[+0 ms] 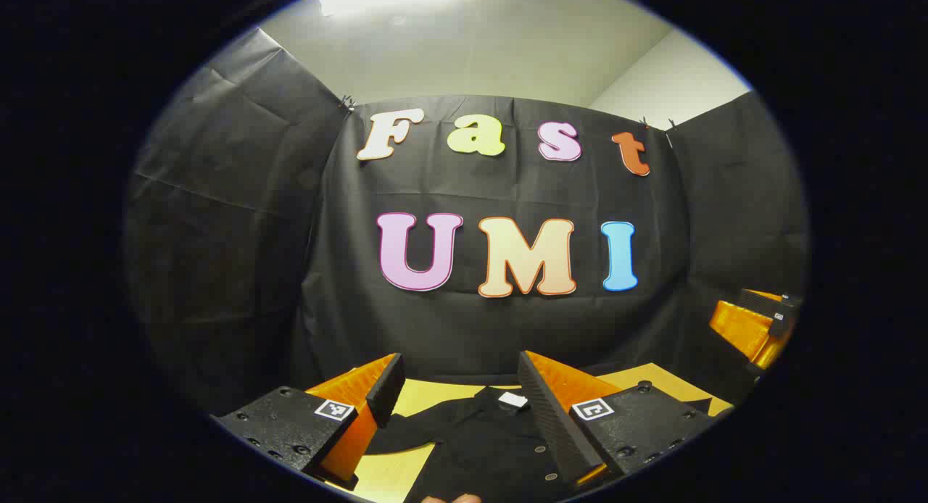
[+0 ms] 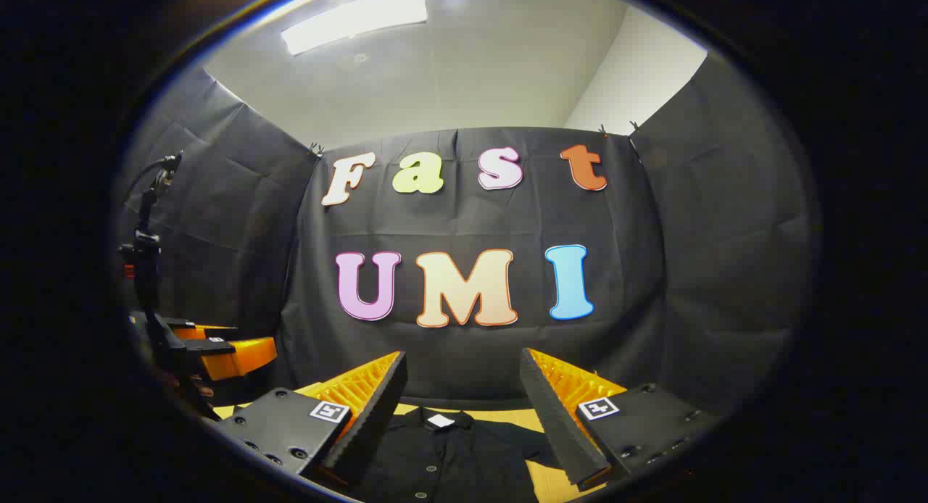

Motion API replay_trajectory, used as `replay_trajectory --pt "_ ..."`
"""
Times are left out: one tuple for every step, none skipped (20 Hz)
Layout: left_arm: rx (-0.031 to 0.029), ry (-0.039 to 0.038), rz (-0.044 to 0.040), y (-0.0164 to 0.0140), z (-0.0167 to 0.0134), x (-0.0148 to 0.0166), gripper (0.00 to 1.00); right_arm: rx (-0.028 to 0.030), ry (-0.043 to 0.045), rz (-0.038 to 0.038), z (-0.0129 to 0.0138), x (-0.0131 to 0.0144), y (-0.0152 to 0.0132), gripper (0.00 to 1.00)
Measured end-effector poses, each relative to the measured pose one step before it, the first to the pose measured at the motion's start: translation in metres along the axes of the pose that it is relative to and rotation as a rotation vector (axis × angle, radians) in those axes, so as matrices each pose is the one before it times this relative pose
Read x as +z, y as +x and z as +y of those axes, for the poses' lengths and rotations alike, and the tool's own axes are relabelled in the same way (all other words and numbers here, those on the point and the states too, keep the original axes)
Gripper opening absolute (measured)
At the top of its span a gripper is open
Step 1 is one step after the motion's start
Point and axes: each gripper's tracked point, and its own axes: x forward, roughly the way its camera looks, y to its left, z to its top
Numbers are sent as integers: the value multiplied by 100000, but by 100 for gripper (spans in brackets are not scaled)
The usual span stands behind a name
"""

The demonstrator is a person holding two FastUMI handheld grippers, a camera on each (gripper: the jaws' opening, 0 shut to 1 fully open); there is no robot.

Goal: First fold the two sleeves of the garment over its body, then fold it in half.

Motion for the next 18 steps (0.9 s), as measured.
replay_trajectory --pt "-283 454 93 359 278 -191 92 -792 500 492 173 -221 305 98" --pt "-627 11 160 318 226 -103 92 -794 808 317 248 -99 303 98" --pt "-428 -31 -210 263 237 -59 92 -543 188 -40 365 -165 200 98" --pt "-207 -51 624 242 362 -317 93 -382 -577 743 330 -213 283 98" --pt "-61 -130 1097 220 405 -504 92 -108 -847 1235 293 -559 131 98" --pt "-176 -377 951 168 331 -378 92 -24 -539 444 318 -166 208 98" --pt "-5 -568 976 199 198 -368 92 -174 -424 355 260 -112 35 98" --pt "44 -396 502 169 185 -205 92 -587 -363 681 169 -94 144 99" --pt "-199 -409 100 136 109 -35 93 -117 31 516 180 -257 37 98" --pt "-352 -2 193 85 13 -203 93 237 307 633 212 -117 108 98" --pt "-11 320 240 151 64 -160 93 226 60 575 214 -233 66 99" --pt "71 404 -347 67 -4 56 93 45 -247 423 22 -75 96 98" --pt "-308 376 -703 56 -106 122 92 -271 -309 47 -139 51 82 98" --pt "-558 763 -486 -14 -242 -12 92 -146 -139 -384 -94 126 40 98" --pt "-299 1283 -514 -4 -144 -67 92 -157 7 -190 -53 -137 -44 98" --pt "-435 1218 -793 7 -222 169 92 -238 -75 78 -26 -28 18 98" --pt "-858 973 -766 53 -290 118 93 -166 -94 376 -71 -216 -16 98" --pt "-890 757 -280 -61 -307 48 92 69 -74 306 -30 -86 35 98"
